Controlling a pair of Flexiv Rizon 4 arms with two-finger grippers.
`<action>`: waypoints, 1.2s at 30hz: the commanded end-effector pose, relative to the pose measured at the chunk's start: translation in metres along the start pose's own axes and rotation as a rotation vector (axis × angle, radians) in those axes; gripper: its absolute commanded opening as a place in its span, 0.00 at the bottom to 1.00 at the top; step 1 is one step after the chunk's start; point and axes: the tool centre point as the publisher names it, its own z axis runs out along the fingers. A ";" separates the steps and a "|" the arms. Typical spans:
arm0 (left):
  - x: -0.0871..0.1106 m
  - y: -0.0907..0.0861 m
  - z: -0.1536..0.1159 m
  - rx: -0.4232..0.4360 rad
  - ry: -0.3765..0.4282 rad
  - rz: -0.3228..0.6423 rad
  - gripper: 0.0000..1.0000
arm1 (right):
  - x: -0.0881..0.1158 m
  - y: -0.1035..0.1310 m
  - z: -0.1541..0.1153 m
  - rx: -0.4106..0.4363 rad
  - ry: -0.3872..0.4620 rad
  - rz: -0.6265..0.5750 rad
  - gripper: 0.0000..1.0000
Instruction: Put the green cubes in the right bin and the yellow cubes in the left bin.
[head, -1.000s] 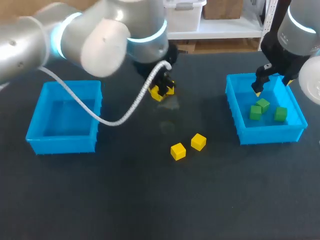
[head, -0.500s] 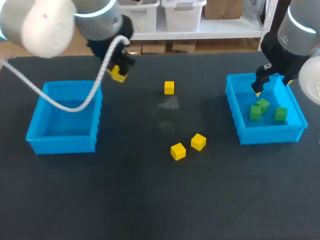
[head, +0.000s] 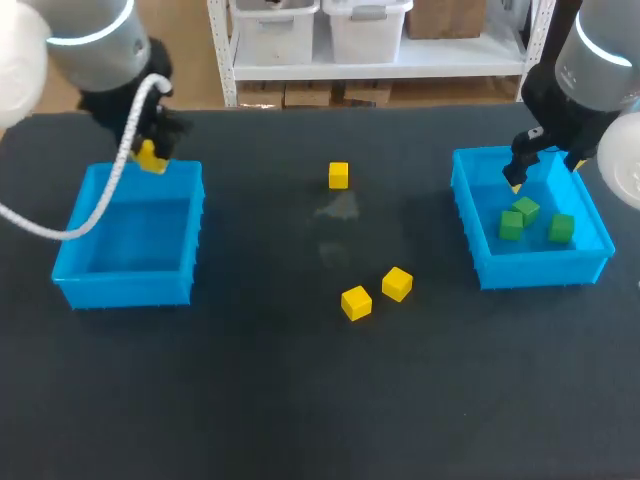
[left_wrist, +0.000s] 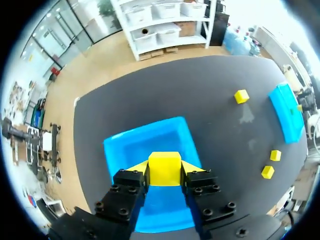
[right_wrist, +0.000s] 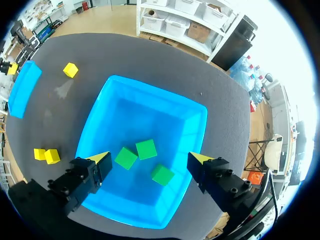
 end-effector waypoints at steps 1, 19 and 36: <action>0.017 0.017 0.008 0.009 -0.060 -0.024 0.00 | 0.001 0.000 0.000 0.002 -0.003 0.001 1.00; 0.015 0.012 0.015 0.022 -0.066 0.000 1.00 | 0.001 0.000 0.000 0.002 -0.003 0.001 1.00; -0.058 -0.059 0.002 0.096 -0.105 0.293 1.00 | 0.001 0.000 0.000 0.002 -0.003 0.001 1.00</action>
